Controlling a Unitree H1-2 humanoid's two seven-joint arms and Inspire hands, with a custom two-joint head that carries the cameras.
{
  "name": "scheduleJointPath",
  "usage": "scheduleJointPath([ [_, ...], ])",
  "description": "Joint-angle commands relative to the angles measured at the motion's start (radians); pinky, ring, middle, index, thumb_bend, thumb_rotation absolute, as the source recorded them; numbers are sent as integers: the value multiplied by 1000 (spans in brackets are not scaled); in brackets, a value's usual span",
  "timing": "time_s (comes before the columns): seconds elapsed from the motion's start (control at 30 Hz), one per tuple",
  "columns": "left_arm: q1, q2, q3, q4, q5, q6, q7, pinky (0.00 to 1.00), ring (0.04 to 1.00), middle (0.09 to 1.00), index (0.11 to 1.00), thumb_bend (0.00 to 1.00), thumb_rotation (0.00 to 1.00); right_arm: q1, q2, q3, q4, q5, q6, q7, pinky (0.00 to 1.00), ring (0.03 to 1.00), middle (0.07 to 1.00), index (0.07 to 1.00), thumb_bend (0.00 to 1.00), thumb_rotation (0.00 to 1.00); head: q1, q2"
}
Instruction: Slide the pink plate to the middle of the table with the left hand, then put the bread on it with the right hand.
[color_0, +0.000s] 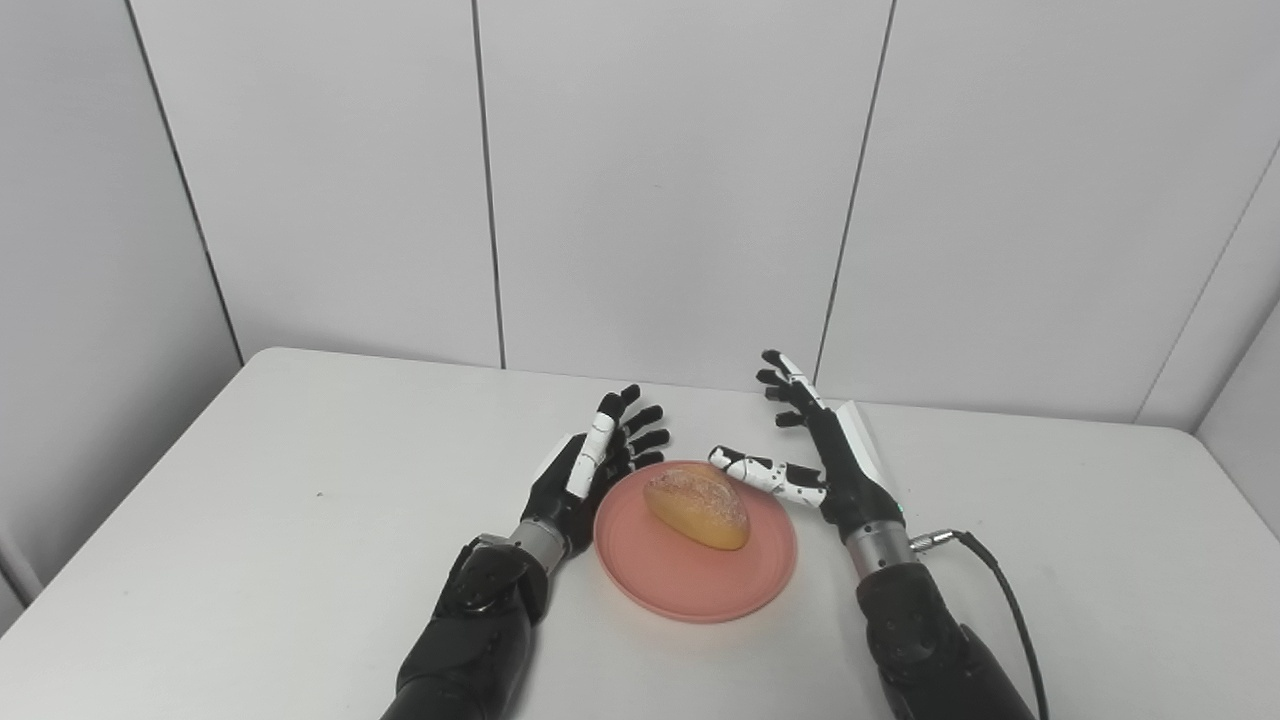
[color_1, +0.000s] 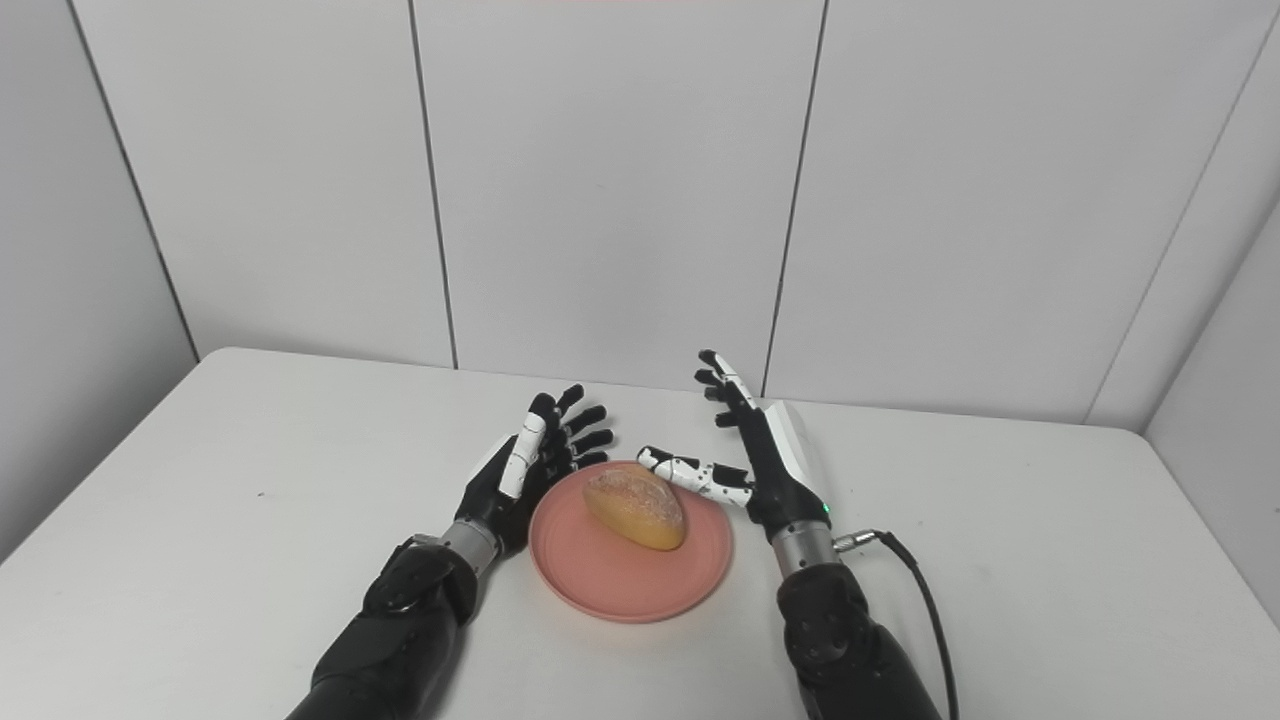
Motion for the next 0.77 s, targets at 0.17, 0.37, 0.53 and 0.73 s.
scheduleJointPath([
  [0.17,38,-33,-1,15,37,-94,131,973,956,966,1000,961,860,-16,49,-116,31,203,-69,20,997,984,986,1000,707,998,-5,1],
  [0.37,51,-36,-31,-25,141,-98,295,1000,999,1000,1000,864,911,-25,63,-166,103,307,-89,62,1000,1000,1000,1000,786,1000,-21,3],
  [0.53,54,-35,-71,-37,232,-98,448,1000,1000,1000,1000,775,973,-25,59,-168,137,317,-76,63,1000,1000,999,1000,816,1000,-21,4],
  [0.73,43,-22,-83,-27,242,-89,472,1000,1000,1000,1000,780,992,-30,38,-144,181,275,-63,53,1000,1000,1000,1000,844,1000,-29,7],
])
